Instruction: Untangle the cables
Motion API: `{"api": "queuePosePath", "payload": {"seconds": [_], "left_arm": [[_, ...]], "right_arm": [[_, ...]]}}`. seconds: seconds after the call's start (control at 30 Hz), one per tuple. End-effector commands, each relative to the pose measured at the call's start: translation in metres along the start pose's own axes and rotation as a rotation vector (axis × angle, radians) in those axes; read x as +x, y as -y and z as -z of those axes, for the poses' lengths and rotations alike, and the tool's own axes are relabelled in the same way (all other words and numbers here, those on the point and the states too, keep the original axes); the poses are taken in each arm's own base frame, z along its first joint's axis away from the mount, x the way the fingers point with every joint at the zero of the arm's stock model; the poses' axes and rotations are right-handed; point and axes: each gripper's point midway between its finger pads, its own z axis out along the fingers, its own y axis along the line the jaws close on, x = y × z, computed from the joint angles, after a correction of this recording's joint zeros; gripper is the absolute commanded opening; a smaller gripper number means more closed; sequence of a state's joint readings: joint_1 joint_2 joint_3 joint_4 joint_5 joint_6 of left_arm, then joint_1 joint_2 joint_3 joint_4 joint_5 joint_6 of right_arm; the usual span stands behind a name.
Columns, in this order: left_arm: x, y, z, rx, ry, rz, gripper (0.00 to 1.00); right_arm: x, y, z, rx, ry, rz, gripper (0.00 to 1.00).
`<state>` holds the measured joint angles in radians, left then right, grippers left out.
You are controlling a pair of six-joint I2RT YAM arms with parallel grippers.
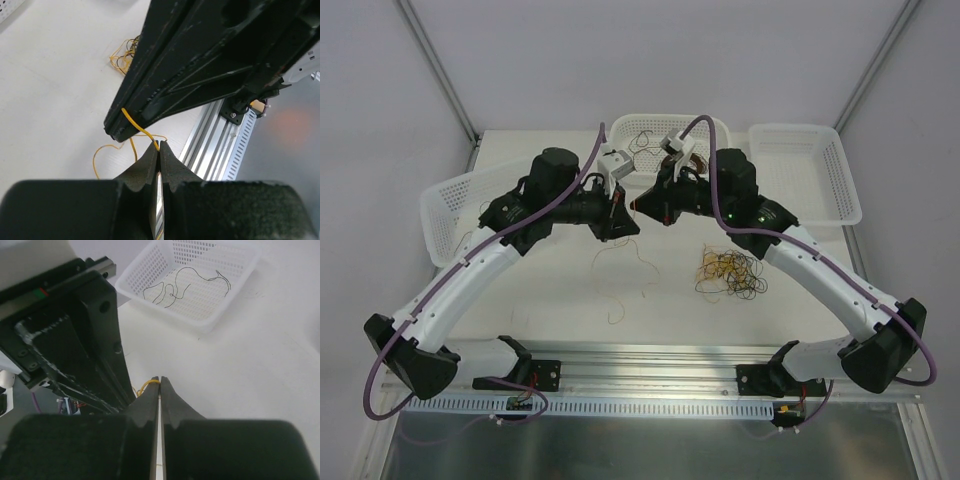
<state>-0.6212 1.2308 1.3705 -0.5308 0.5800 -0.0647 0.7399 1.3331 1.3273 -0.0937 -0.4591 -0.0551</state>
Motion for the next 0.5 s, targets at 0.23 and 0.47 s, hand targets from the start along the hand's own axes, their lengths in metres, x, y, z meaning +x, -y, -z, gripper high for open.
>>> {"api": "queuePosePath", "payload": {"seconds": [0.23,0.47], "left_arm": [[0.001,-0.023,-0.004,-0.143,0.047,0.025,0.22],[0.0,-0.027,0.01,-0.209,0.106,0.033,0.61]], "right_arm": [[-0.043,0.002,0.02,0.083,0.15,0.038,0.01],[-0.045,0.036,0.05,0.259,0.128,0.105,0.01]]}}
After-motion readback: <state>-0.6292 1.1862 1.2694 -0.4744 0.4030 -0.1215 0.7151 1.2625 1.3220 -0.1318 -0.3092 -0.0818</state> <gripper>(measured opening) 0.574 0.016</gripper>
